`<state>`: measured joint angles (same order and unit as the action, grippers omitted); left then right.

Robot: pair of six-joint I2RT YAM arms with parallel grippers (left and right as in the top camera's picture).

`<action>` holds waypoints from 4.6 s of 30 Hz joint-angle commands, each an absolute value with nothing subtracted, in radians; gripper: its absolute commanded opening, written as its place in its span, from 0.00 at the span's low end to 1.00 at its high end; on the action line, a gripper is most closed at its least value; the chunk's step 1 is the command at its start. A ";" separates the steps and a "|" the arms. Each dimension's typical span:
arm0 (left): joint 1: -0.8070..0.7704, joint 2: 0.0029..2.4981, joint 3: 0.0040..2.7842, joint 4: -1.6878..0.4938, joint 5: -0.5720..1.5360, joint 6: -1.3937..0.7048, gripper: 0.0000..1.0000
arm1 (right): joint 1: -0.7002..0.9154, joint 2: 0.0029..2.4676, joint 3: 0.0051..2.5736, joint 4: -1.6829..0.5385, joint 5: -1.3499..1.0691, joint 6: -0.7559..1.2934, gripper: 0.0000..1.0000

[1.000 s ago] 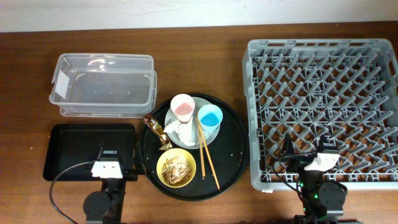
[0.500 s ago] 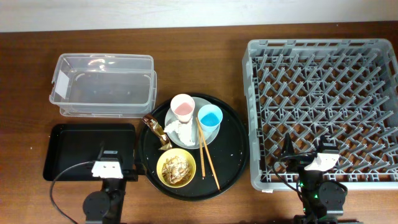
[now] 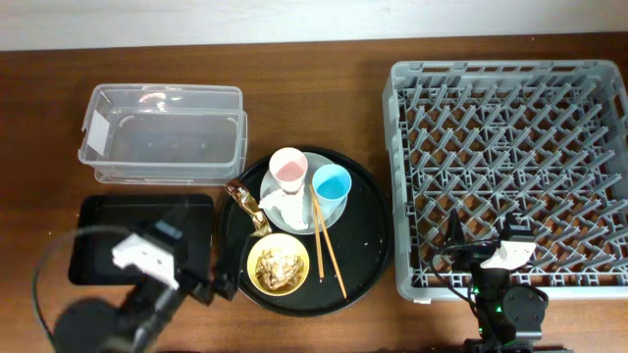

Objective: Sort waste into correct bins and load items into the dishwasher rack
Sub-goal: 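Reach the left gripper to the Nescafe Gold sachet on the plate, then grasp the sachet with the left gripper and drop it into the clear bin, then grasp the white tissue on the plate with the left gripper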

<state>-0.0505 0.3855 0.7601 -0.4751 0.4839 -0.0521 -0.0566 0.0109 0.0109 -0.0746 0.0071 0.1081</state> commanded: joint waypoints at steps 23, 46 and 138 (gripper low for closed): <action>-0.275 1.570 0.971 -0.667 -0.054 -0.670 0.32 | -0.060 0.006 0.006 -0.080 0.012 0.113 0.98; -0.325 1.450 0.782 -0.355 -0.083 -0.680 0.00 | -0.060 0.006 0.006 -0.080 0.012 0.113 0.98; -0.584 1.619 0.998 -0.489 -0.266 -0.208 0.09 | -0.060 0.006 0.006 -0.080 0.012 0.113 0.98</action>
